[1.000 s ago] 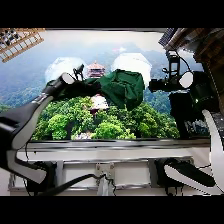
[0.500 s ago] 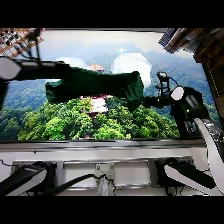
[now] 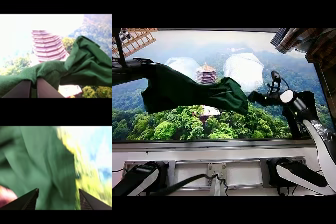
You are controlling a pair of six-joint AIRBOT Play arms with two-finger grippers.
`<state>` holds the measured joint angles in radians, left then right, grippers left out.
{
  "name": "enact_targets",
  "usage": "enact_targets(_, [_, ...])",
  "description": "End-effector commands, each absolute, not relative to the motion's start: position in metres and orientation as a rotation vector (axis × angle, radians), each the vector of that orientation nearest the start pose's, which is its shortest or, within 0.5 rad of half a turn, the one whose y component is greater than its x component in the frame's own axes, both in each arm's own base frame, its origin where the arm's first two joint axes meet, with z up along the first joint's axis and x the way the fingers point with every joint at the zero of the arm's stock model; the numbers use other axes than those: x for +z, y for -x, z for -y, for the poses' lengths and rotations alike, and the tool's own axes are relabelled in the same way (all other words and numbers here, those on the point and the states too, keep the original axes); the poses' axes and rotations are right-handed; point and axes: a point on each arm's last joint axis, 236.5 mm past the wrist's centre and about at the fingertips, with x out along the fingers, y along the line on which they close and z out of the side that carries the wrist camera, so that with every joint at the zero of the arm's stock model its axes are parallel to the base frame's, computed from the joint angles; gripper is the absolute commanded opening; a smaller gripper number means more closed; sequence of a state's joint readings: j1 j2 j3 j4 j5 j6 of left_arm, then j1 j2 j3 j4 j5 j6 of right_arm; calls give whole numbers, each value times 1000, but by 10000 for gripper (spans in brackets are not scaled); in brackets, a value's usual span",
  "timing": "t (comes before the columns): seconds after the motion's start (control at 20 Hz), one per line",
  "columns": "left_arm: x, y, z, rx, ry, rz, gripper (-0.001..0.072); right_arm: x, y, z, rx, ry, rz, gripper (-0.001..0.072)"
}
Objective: Fold the clothes and pants, and hang the long-sleeved shirts on hangers.
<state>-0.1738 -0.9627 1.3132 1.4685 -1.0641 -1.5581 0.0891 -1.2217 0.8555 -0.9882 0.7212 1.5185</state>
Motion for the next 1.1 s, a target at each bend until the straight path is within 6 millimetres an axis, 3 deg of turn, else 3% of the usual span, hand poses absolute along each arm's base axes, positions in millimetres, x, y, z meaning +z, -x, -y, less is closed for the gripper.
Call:
enact_targets(0.0, [209,-379,84,-227,-17,-726,9,1,-446,-126,216,-535,-993,585])
enact_targets(0.2, [208,-379,83,-232,-29,-730,9,-17,-489,-151,306,-508,-1145,591])
enact_targets(0.3, [208,-379,83,-233,-32,-729,9,-28,-506,-159,341,-498,-1201,645])
enact_targets(0.45, [208,-379,84,-240,-51,-726,9,-47,-521,-164,353,-494,-1263,640])
enact_targets(0.8, [209,-380,84,-252,-81,-714,9,-80,-521,-165,316,-529,-1363,605])
enact_targets(1.05, [212,-384,84,-250,-80,-694,9,-89,-508,-180,354,-548,-1422,645])
